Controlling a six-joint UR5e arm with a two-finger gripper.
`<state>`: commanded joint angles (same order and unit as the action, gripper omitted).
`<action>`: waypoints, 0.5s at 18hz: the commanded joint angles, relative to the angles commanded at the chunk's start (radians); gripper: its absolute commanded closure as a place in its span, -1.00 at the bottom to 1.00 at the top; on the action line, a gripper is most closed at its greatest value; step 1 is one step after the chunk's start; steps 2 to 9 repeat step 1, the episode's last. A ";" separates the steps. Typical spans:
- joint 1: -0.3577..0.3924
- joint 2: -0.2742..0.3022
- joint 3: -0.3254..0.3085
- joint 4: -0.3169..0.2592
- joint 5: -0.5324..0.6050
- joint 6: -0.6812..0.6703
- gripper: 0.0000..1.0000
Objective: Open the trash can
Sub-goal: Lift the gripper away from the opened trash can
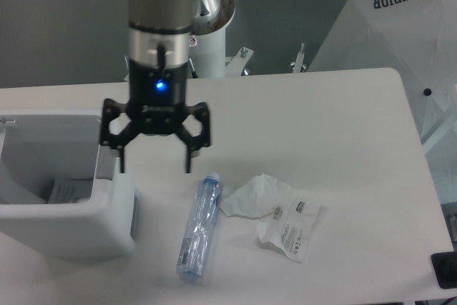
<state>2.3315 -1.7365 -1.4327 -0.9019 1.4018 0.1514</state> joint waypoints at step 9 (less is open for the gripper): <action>0.014 0.002 -0.003 -0.005 0.009 0.048 -1.00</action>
